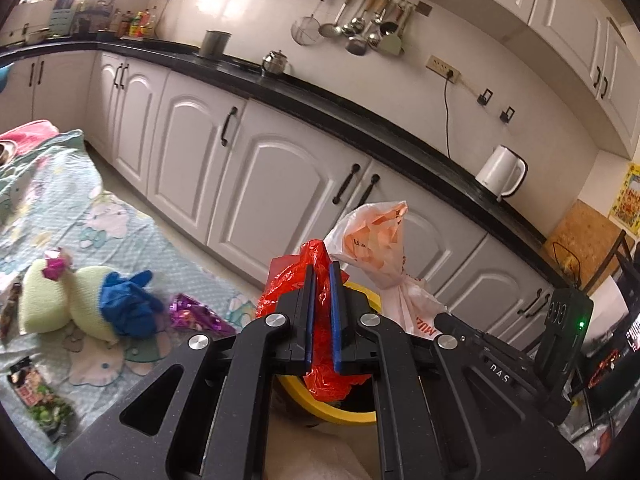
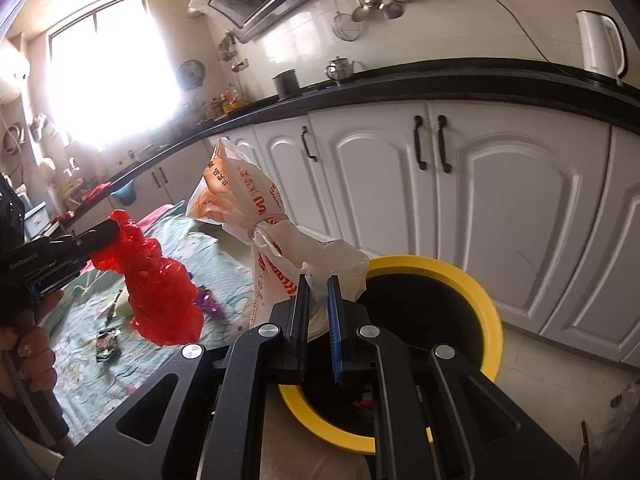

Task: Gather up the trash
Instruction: 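Carry the red bag and white bag over the yellow bin with both grippers, then open both grippers to drop the two bags into the bin, then move both tools back toward the trash on the blanket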

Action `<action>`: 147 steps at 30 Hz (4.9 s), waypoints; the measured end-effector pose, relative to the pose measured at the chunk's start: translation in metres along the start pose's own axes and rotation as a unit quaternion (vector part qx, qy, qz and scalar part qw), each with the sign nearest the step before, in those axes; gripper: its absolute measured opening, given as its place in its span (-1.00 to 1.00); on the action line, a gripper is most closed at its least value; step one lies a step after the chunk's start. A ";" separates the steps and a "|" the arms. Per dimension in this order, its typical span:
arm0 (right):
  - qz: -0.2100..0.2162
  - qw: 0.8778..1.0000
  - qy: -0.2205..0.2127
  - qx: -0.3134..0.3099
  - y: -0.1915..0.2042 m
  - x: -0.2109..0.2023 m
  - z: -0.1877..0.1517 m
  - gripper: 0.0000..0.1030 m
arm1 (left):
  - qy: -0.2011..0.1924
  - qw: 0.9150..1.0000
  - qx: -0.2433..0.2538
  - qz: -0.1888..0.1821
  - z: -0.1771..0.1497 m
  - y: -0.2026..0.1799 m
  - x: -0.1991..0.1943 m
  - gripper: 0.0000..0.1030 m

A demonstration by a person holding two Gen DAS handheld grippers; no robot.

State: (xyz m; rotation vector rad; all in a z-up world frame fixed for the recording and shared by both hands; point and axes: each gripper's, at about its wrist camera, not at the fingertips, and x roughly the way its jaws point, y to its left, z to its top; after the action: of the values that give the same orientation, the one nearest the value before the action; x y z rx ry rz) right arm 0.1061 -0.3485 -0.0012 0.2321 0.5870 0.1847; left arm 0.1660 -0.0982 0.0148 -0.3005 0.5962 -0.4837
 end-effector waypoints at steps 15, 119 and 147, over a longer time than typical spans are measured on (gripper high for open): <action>-0.045 0.998 0.011 0.040 -0.036 0.005 -0.012 -0.82 | 0.039 0.999 0.030 -0.013 -0.024 -0.027 0.049 -0.95; 0.018 0.994 0.009 -0.109 0.097 0.014 -0.014 0.49 | -0.076 0.978 0.017 0.195 -0.014 0.067 -0.062 0.79; 0.122 0.965 0.110 -0.203 0.221 0.129 -0.018 0.24 | -0.039 0.948 -0.060 0.309 -0.023 0.202 -0.111 0.79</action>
State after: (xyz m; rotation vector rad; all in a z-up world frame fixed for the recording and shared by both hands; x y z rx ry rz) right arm 0.1777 -0.1037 -0.0242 -0.1174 0.7269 0.5677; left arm 0.1425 0.1269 -0.0336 -0.2312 0.6075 0.1710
